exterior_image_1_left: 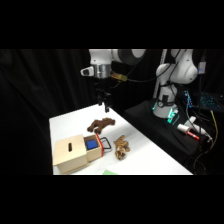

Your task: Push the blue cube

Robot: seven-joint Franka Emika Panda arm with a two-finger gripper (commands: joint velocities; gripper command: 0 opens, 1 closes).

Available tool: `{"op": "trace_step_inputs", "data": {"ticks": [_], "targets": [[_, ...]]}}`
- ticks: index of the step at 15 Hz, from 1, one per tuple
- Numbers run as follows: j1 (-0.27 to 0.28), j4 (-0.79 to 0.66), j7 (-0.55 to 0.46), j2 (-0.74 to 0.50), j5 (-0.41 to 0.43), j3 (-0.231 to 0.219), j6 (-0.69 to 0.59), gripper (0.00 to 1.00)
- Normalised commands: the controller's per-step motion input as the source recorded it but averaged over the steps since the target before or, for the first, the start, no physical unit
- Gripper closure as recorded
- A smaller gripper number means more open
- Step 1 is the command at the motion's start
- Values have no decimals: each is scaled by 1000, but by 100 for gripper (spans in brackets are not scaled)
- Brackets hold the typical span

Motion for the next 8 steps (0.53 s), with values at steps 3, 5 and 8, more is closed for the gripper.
{"op": "trace_step_inputs", "data": {"ticks": [3, 5, 8], "targets": [[34, 280, 84, 228, -52, 48, 91, 0], [47, 293, 99, 207, -79, 44, 53, 0], [53, 308, 120, 194, -117, 31, 38, 0]]}}
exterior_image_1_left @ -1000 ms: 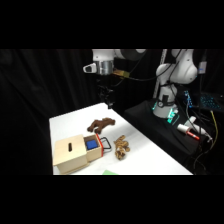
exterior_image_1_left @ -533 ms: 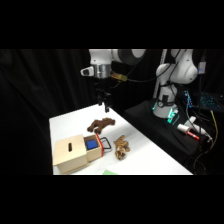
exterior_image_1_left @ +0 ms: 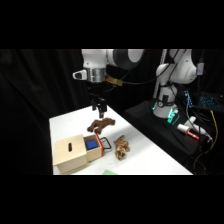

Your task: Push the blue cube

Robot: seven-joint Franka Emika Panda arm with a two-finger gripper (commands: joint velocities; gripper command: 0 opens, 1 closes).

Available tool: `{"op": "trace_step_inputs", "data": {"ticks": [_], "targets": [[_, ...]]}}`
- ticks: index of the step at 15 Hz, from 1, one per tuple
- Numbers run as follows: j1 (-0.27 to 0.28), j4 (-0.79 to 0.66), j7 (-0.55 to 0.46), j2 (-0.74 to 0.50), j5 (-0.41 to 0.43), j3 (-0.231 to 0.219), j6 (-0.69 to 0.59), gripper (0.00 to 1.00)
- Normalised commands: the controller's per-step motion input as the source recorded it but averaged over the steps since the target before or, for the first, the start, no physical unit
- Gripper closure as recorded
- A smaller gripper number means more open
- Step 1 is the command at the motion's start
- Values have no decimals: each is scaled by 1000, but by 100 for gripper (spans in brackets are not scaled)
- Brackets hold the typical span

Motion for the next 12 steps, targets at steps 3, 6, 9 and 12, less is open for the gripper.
{"op": "trace_step_inputs", "data": {"ticks": [3, 6, 9, 12], "targets": [[42, 351, 136, 205, -125, 10, 38, 25], [42, 375, 173, 213, -153, -8, 31, 37], [56, 302, 174, 189, -177, -19, 30, 63], [64, 206, 158, 145, -170, -23, 45, 88]]}}
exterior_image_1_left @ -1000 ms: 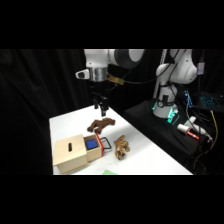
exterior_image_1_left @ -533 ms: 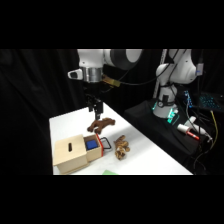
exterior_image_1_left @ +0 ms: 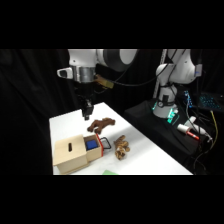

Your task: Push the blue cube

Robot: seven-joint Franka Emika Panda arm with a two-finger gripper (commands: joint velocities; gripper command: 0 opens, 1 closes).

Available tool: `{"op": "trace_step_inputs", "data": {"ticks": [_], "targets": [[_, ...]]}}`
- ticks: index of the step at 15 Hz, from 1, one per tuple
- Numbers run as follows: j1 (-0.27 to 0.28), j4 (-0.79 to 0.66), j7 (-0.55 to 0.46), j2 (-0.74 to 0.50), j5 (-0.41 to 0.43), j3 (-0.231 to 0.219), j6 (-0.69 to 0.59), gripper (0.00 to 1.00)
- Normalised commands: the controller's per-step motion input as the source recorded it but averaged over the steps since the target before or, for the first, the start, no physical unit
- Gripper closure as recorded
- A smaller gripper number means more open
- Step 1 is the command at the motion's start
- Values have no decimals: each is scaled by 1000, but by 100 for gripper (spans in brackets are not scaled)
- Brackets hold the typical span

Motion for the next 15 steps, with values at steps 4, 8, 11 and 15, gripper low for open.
{"op": "trace_step_inputs", "data": {"ticks": [4, 8, 11, 15], "targets": [[46, 92, 117, 104, -84, -14, 110, 100], [26, 14, 90, 96, -12, -7, 210, 93], [37, -7, 104, 105, -28, -18, 209, 95], [43, -19, 95, 101, -24, -25, 213, 95]]}}
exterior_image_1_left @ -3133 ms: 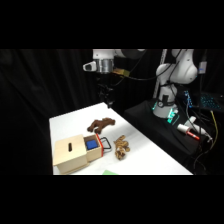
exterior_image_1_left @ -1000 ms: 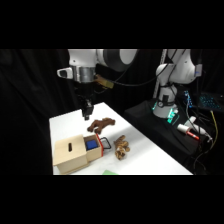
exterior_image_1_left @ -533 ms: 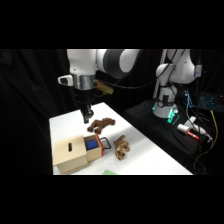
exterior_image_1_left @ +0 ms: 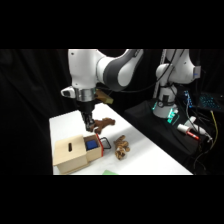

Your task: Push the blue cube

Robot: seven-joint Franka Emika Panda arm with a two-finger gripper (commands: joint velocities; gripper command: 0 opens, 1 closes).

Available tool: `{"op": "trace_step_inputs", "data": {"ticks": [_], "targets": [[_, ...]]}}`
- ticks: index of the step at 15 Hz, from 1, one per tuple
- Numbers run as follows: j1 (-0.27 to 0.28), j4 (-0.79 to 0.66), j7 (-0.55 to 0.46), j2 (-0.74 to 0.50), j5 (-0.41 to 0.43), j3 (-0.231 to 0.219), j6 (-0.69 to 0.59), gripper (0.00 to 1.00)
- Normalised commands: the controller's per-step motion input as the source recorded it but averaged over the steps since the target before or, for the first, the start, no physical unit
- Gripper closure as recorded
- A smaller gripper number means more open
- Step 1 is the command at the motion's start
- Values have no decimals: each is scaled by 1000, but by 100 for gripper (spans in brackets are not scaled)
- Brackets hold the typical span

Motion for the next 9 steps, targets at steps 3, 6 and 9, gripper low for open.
{"op": "trace_step_inputs", "data": {"ticks": [3, 6, 9], "targets": [[43, -20, 93, 127, 2, -28, 246, 95], [39, -8, 76, 153, 30, -28, 245, 95], [28, 27, 42, 161, 67, -19, 238, 95]]}}
